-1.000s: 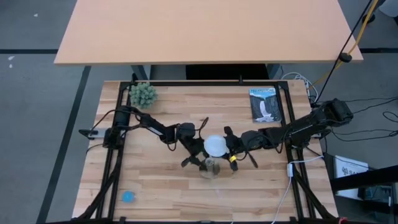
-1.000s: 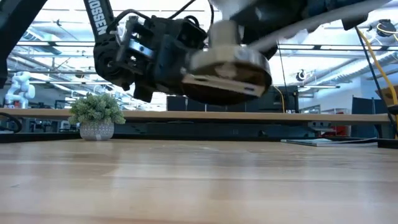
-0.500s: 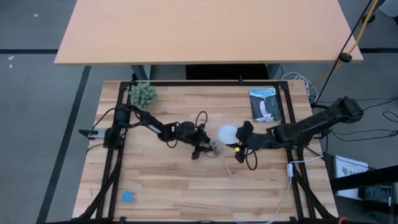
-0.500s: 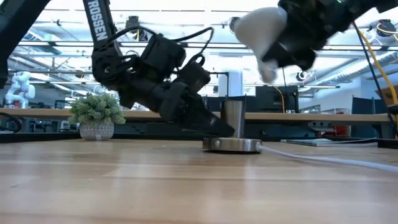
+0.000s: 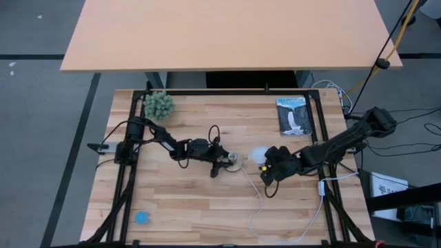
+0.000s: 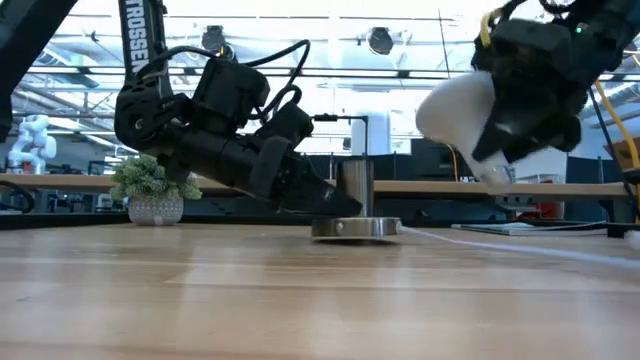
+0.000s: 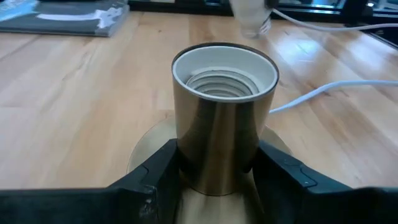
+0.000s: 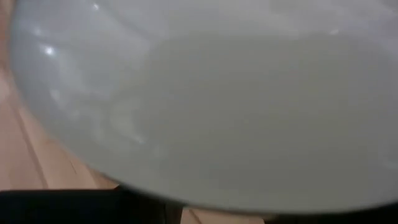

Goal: Screw lightbulb
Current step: Remove the white light bulb from the gold lamp, then return to Home Position

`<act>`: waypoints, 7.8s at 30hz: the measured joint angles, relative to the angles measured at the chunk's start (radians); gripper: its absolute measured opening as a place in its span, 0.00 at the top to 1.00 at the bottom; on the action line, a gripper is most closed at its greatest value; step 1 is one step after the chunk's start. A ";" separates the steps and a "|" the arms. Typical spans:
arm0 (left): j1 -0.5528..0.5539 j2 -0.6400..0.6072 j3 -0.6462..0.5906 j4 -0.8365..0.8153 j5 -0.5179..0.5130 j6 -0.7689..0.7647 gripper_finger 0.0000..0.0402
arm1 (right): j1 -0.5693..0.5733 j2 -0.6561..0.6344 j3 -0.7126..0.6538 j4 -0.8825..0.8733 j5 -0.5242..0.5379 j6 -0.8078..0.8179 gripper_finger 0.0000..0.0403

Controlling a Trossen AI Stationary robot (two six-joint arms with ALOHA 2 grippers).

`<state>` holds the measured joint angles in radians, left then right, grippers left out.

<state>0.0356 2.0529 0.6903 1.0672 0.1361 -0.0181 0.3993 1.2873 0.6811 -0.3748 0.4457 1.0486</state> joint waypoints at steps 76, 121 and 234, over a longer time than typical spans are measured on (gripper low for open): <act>-0.005 0.000 0.001 -0.003 0.003 0.000 0.48 | -0.130 0.070 0.000 -0.110 -0.478 0.088 0.40; -0.123 -0.450 -0.113 -0.257 -0.274 0.054 0.26 | -0.095 -0.169 0.000 -0.037 -0.257 -0.121 0.40; 0.041 -2.047 -0.649 -1.100 -0.724 -0.051 0.26 | -0.370 -1.148 -0.666 0.408 -0.420 -0.859 0.40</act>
<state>0.0765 0.0063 0.0410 -0.0326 -0.5884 -0.0692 0.0293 0.1392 0.0154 0.0334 0.0255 0.1899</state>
